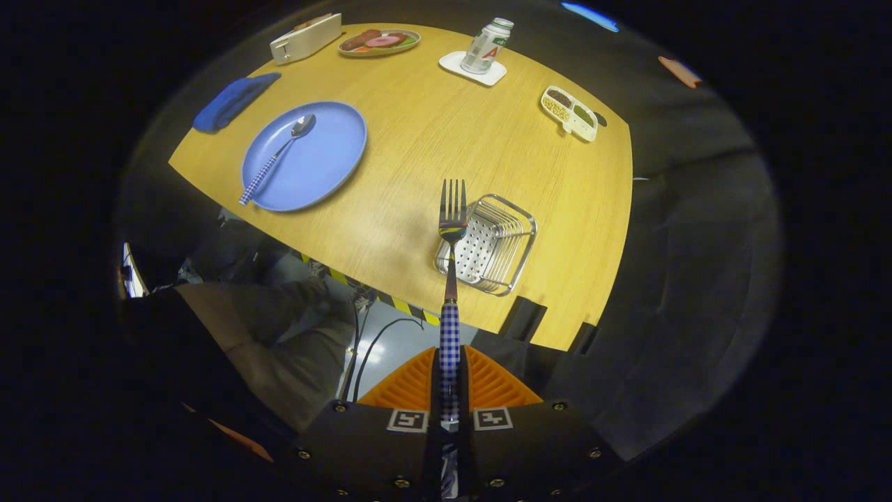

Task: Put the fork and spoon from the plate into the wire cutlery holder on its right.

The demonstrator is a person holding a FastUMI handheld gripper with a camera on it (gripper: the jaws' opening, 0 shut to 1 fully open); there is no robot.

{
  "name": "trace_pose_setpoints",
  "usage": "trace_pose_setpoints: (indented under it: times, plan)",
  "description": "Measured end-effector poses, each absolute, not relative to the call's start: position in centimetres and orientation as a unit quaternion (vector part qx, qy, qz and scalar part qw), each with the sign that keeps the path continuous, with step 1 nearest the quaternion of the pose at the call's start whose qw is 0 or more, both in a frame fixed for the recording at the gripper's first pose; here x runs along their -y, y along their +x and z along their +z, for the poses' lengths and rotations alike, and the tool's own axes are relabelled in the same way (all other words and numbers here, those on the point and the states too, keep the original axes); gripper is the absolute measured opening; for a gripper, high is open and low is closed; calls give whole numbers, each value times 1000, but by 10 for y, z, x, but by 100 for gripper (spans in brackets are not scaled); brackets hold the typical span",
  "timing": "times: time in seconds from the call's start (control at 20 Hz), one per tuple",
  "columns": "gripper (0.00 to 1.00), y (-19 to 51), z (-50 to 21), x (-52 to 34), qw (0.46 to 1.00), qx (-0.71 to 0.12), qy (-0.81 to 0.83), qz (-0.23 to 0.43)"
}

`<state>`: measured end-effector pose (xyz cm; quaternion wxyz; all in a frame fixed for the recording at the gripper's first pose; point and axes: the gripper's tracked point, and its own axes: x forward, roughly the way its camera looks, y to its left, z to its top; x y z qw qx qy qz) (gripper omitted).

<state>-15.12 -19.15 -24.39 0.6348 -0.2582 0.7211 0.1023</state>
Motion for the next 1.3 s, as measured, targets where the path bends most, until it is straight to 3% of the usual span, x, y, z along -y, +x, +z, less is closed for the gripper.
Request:
trace_pose_setpoints:
  times: [1.15,1.3]
  plan:
    - [9,-107,-289,252,474,-791,-366,128]
    - [14,-100,-290,247,469,-793,-364,134]
